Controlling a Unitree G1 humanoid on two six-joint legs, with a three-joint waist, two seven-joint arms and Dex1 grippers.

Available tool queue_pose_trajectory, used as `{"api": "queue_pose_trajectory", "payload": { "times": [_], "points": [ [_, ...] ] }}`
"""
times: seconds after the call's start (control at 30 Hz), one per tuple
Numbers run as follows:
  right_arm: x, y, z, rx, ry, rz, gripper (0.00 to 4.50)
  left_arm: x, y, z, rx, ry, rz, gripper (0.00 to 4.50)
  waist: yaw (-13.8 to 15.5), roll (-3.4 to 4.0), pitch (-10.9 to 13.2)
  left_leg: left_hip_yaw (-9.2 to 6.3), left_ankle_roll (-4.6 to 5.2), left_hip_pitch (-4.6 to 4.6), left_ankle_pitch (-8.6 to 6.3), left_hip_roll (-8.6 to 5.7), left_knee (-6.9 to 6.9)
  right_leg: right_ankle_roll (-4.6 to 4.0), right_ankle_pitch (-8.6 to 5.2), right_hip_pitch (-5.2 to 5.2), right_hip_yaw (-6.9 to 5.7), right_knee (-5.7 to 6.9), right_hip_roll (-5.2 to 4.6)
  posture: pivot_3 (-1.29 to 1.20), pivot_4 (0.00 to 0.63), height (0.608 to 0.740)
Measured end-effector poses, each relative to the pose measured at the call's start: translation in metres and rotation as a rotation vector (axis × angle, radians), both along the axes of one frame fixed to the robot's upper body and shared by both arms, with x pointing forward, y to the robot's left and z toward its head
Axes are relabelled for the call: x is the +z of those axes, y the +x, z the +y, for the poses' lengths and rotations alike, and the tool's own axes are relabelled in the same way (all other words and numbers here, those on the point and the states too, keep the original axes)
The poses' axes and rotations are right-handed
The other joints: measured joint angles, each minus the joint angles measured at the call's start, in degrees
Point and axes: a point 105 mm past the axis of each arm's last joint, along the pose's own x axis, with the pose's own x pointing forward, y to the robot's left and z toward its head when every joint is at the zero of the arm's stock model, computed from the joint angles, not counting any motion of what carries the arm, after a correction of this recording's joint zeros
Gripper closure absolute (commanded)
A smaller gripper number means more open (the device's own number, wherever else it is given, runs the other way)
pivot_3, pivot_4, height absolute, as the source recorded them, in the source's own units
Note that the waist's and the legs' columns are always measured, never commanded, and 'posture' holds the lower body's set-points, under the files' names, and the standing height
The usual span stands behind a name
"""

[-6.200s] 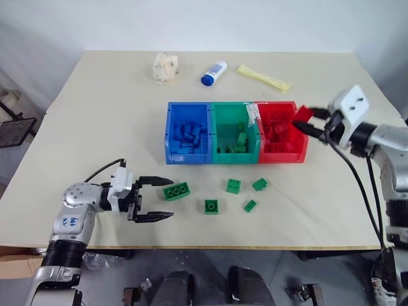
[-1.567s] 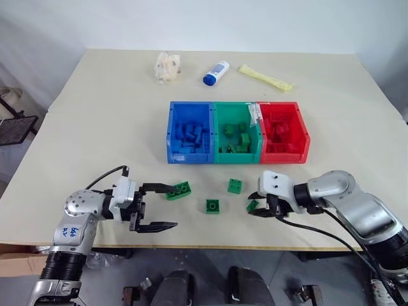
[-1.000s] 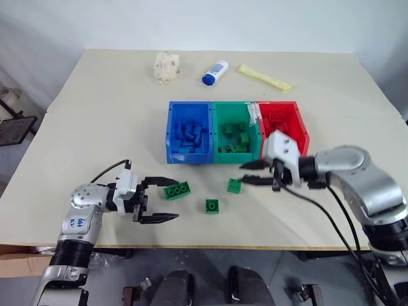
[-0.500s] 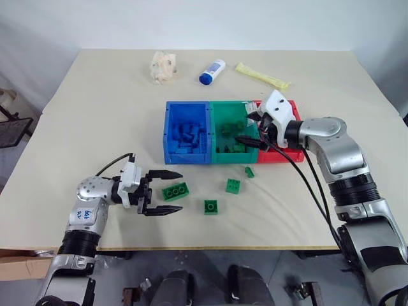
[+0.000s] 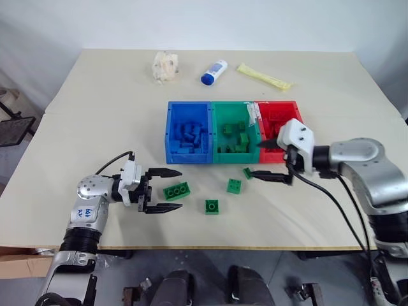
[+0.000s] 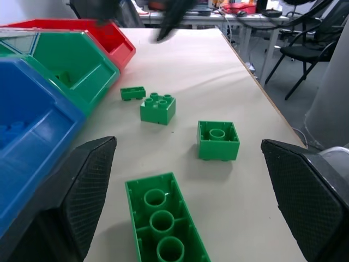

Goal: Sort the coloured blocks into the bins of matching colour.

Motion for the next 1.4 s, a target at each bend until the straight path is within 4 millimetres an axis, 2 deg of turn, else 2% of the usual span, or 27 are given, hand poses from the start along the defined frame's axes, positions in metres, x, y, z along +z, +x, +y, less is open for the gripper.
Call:
{"api": "queue_pose_trajectory", "payload": {
  "times": [0.1, 0.17, 0.27, 0.3, 0.33, 0.4, 0.47, 0.67, 0.83, 1.0, 1.1, 1.2, 1.4],
  "points": [
    [-0.004, -0.015, -0.009, -0.007, -0.014, 0.039, 1.93, 0.001, 0.000, -0.001, -0.006, -0.001, -0.005, 0.00, 0.0, 0.00, 0.0, 0.00, -0.01, 0.00, 0.00, 0.07, 0.00, 0.00, 0.00, 0.01, 0.02, -0.03, -0.01, 0.00, 0.150, 0.740],
    [-0.015, -0.028, -0.023, -0.044, -0.043, 0.103, 2.59, 0.002, 0.001, -0.001, -0.005, -0.001, -0.007, 0.00, 0.3, 0.00, 0.0, -0.04, -0.02, 0.00, -0.01, 0.09, 0.00, 0.00, 0.00, 0.03, 0.03, -0.06, -0.03, 0.00, 0.150, 0.740],
    [-0.023, -0.036, -0.031, -0.071, -0.050, 0.148, 3.60, 0.001, 0.001, 0.000, -0.002, 0.000, -0.003, 0.00, 0.7, 0.00, 0.0, 0.05, -0.02, 0.00, -0.01, 0.07, 0.05, 0.00, 0.00, 0.04, 0.04, -0.09, -0.03, 0.00, 0.150, 0.740],
    [-0.023, -0.040, -0.033, -0.077, -0.058, 0.147, 3.88, 0.001, 0.001, 0.000, -0.003, 0.000, -0.003, 0.00, 0.8, 0.00, 0.0, 0.06, -0.02, 0.00, -0.01, 0.08, 0.06, 0.00, 0.00, 0.04, 0.05, -0.10, -0.05, 0.00, 0.150, 0.740],
    [-0.024, -0.042, -0.035, -0.087, -0.066, 0.152, 3.88, 0.001, 0.001, 0.000, -0.003, 0.001, -0.002, 0.00, 0.9, -0.01, 0.0, 0.05, -0.02, 0.01, -0.01, 0.11, 0.07, 0.00, 0.00, 0.05, 0.07, -0.10, -0.05, 0.00, 0.150, 0.740],
    [-0.029, -0.049, -0.045, -0.128, -0.076, 0.180, 3.68, 0.000, 0.001, 0.000, -0.004, 0.001, 0.000, 0.00, 1.1, -0.01, 0.0, 0.04, -0.03, 0.01, -0.01, 0.11, 0.06, 0.00, 0.00, 0.05, 0.10, -0.11, -0.07, 0.00, 0.150, 0.740],
    [-0.032, -0.053, -0.050, -0.150, -0.075, 0.203, 3.14, 0.000, 0.001, 0.001, -0.002, 0.002, 0.004, 0.00, 1.3, -0.01, 0.0, 0.01, -0.02, 0.00, -0.01, 0.09, 0.07, 0.00, 0.00, 0.07, 0.10, -0.12, -0.07, 0.00, 0.150, 0.740],
    [-0.028, -0.062, -0.057, -0.181, -0.081, 0.210, 1.13, -0.003, 0.000, 0.002, -0.001, 0.002, 0.013, 0.00, 1.2, -0.01, 0.0, 0.01, -0.03, 0.00, -0.02, 0.11, 0.07, 0.00, 0.00, 0.09, 0.16, -0.16, -0.10, 0.00, 0.150, 0.740],
    [-0.029, -0.067, -0.062, -0.203, -0.086, 0.228, 0.07, -0.006, -0.004, 0.002, -0.001, 0.002, 0.026, 0.00, 1.3, -0.01, 0.0, -0.02, -0.03, 0.00, -0.02, 0.10, 0.07, 0.00, 0.00, 0.10, 0.17, -0.16, -0.11, 0.00, 0.150, 0.740],
    [-0.024, -0.065, -0.055, -0.191, -0.082, 0.207, 0.07, -0.006, -0.004, 0.001, 0.000, 0.001, 0.026, 0.00, 1.2, -0.02, 0.0, -0.02, -0.03, 0.01, -0.02, 0.11, 0.08, 0.00, 0.00, 0.12, 0.18, -0.19, -0.12, 0.00, 0.150, 0.740],
    [-0.020, -0.056, -0.041, -0.161, -0.056, 0.172, 0.07, -0.006, -0.005, 0.000, -0.003, -0.004, 0.026, 0.00, 1.1, -0.03, 0.0, -0.03, -0.05, 0.01, -0.03, 0.16, 0.08, 0.00, 0.00, 0.10, 0.18, -0.21, -0.13, 0.00, 0.150, 0.740],
    [-0.027, -0.054, -0.030, -0.133, -0.045, 0.191, 0.07, -0.005, -0.007, -0.002, -0.007, -0.003, 0.021, 0.00, 1.1, -0.02, 0.0, -0.03, -0.06, 0.00, -0.03, 0.15, 0.06, 0.00, 0.00, 0.08, 0.18, -0.18, -0.12, 0.00, 0.150, 0.740],
    [-0.028, -0.043, -0.008, -0.071, -0.005, 0.184, 0.07, -0.008, -0.010, 0.000, 0.004, -0.002, 0.033, 0.00, 1.2, -0.02, 0.0, -0.06, -0.05, 0.00, -0.03, 0.12, 0.09, 0.00, 0.00, 0.10, 0.17, -0.18, -0.12, 0.00, 0.150, 0.740]
  ]
}}
